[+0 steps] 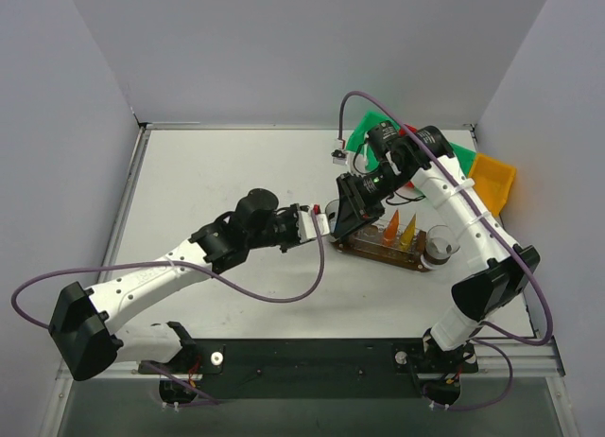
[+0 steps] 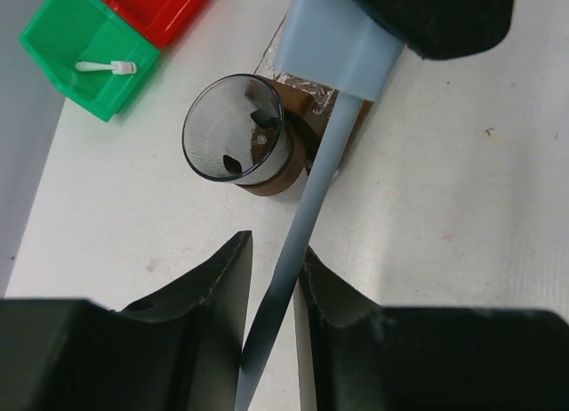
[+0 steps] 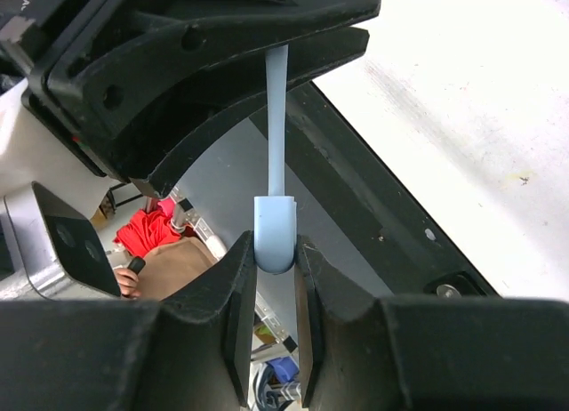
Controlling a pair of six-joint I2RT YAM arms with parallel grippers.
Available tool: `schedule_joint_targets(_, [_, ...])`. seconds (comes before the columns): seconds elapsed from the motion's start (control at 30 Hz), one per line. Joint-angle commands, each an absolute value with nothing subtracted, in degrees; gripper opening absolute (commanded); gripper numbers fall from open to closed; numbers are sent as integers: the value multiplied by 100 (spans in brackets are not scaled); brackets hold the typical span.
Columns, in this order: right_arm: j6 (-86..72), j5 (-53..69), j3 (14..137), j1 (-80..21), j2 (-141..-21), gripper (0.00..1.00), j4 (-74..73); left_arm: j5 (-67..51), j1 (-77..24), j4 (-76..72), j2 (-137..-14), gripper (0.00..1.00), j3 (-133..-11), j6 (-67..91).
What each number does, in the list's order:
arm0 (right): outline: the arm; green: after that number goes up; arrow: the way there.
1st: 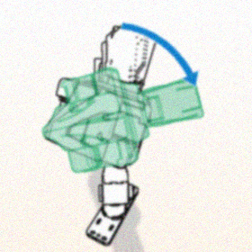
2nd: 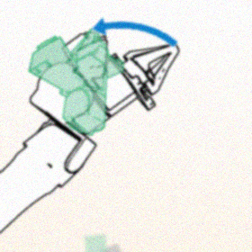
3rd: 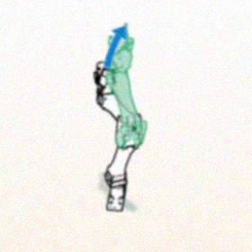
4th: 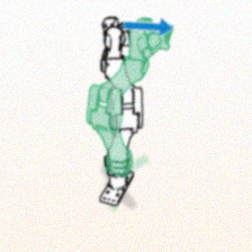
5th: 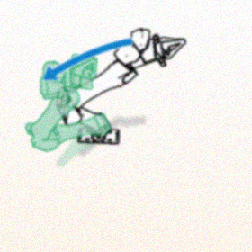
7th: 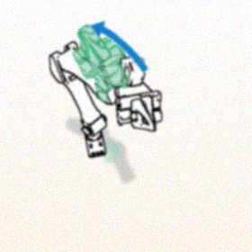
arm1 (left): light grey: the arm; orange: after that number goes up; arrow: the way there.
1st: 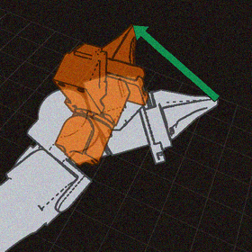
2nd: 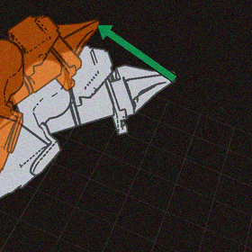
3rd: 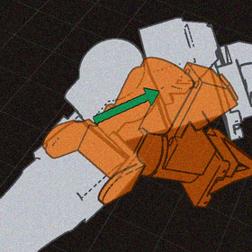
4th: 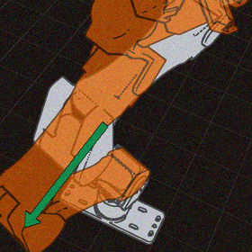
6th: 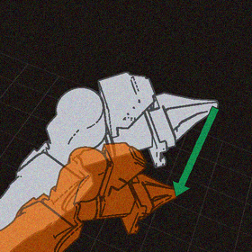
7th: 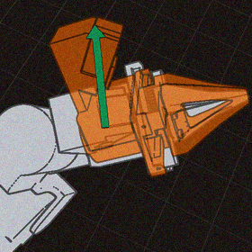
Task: Prepare toiletry sets of a toothbrush and toothpaste on the tray
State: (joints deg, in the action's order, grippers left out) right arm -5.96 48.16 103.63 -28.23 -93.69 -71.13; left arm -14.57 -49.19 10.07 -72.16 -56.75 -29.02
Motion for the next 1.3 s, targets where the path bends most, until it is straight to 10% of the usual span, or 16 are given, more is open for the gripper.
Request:
schedule_joint_targets(0.0, [-615,5027,10485,-2883,-9474,0,-7304,-1152,-5018,580,-6882,33,-5625,-3375])
schedule_joint_targets(0.2, [-615,5071,10494,-2935,-9545,1,-7313,-1195,-5089,650,-6891,16,-5660,-3463])
schedule_joint_targets(0.33, [-606,4957,10590,-2935,-9545,21,-7312,-1204,-5098,659,-6891,0,-5660,-3437])
schedule_joint_targets(0.67, [-834,4755,11022,-2717,-9388,47,-7006,-1292,-5045,668,-6856,0,-5678,-3024])
schedule_joint_targets(1.27, [-2259,3578,9694,-2733,-8226,49,-4667,-2496,-4465,580,-7303,0,-6214,-1521])
